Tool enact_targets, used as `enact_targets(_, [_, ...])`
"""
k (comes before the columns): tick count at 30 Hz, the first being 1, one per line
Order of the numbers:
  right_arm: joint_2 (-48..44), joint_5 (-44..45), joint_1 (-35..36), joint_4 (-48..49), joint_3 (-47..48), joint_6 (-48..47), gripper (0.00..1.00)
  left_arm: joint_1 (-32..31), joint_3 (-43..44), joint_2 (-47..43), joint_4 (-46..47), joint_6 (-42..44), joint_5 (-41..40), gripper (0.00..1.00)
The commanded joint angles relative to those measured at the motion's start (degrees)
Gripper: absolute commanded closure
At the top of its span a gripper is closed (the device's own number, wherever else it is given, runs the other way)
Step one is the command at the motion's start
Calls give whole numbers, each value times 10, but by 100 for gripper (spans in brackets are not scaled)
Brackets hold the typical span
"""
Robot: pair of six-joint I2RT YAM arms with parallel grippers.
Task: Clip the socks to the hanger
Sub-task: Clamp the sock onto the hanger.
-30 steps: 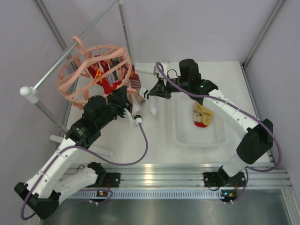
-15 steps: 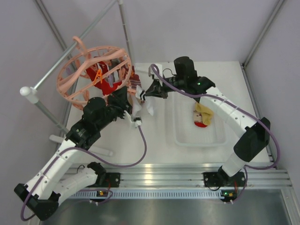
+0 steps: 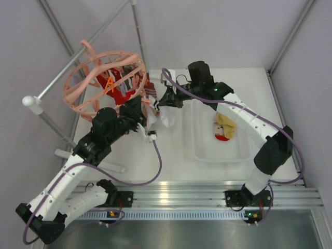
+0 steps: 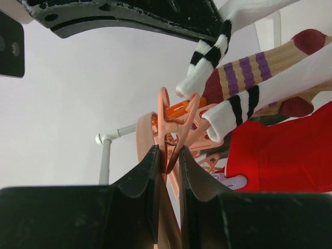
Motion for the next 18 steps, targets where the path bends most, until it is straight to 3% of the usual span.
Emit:
enact_targets(1, [-4,-12,14,14,36,7,100,-2,-10,-6,-1,4,45,100])
enact_targets(18, [6,-3,32,13,72,36,100,-3,-11,0,-7,22,41,100])
